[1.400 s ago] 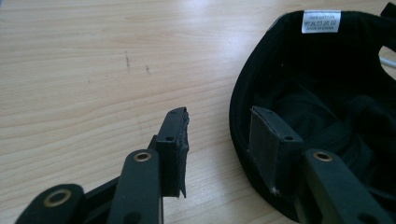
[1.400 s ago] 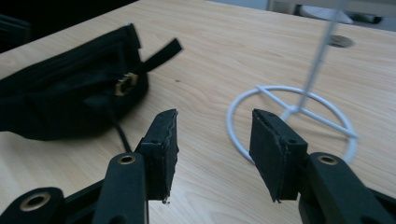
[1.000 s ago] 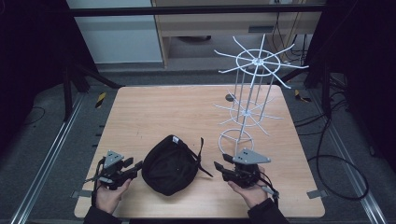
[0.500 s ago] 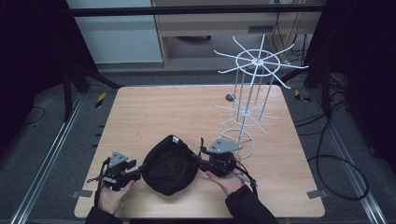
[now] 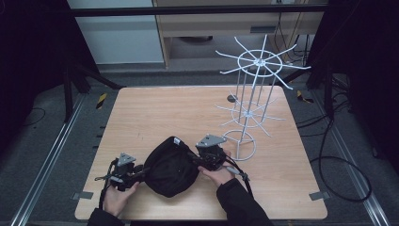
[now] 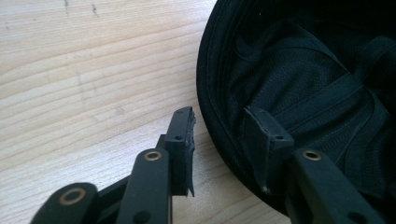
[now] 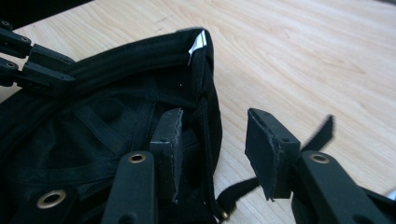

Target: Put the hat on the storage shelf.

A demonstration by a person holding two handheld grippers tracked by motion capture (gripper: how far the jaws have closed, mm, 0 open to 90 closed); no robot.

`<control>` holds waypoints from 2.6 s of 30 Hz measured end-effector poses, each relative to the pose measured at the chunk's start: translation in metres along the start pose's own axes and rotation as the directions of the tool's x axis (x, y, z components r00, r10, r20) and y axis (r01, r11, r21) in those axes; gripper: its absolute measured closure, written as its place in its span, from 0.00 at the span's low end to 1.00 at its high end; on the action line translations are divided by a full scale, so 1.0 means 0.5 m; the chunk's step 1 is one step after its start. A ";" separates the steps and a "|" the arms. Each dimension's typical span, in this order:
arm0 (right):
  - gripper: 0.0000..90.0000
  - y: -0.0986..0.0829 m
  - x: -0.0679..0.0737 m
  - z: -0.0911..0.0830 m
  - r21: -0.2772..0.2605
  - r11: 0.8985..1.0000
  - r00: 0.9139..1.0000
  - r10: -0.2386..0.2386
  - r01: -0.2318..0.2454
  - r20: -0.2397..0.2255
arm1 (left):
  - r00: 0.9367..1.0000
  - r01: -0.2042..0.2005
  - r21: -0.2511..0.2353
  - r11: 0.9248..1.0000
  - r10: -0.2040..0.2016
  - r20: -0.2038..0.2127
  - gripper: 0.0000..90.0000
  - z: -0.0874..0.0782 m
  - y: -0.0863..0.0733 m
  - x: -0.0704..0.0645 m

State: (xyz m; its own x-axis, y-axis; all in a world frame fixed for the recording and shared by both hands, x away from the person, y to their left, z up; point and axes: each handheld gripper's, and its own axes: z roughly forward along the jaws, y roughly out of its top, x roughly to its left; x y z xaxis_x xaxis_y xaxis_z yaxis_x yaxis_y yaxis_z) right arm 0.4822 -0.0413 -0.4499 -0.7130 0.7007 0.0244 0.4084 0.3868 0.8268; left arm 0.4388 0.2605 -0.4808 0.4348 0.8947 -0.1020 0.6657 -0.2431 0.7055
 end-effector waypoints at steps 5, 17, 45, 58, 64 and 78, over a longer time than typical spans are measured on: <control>0.65 -0.004 -0.004 0.022 0.015 1.000 1.000 0.007 -0.007 -0.008 | 1.000 0.006 0.005 1.000 -0.006 0.004 0.77 0.005 0.001 0.000; 0.87 -0.006 0.004 0.060 0.078 0.997 0.999 0.024 -0.022 -0.024 | 0.999 0.032 -0.028 0.999 -0.032 0.003 0.90 0.006 0.009 0.003; 0.96 0.047 0.007 -0.028 -0.163 0.986 0.999 -0.039 0.039 0.001 | 0.996 0.047 -0.065 0.997 -0.042 0.075 0.88 0.018 0.022 -0.014; 0.96 0.082 0.036 -0.070 -0.260 0.953 0.981 -0.177 0.153 -0.072 | 0.997 0.073 -0.227 0.971 -0.079 -0.017 0.92 0.041 0.080 -0.011; 0.96 0.056 0.059 -0.060 -0.226 0.953 0.966 -0.232 0.203 -0.112 | 0.996 0.070 -0.207 0.976 -0.079 -0.036 0.91 0.070 0.084 -0.004; 0.96 0.016 0.044 -0.075 -0.213 0.962 0.978 -0.194 0.174 -0.081 | 0.996 0.092 -0.199 0.976 -0.088 0.029 0.82 0.077 0.088 0.001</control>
State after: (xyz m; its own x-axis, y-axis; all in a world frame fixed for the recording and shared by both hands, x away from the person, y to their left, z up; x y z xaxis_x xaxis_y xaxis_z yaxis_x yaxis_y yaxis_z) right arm 0.4485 -0.0454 -0.4213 -0.8224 0.5616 -0.0914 0.1477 0.3660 0.9188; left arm 0.4918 0.2359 -0.4768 0.3919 0.9013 -0.1844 0.5691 -0.0800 0.8184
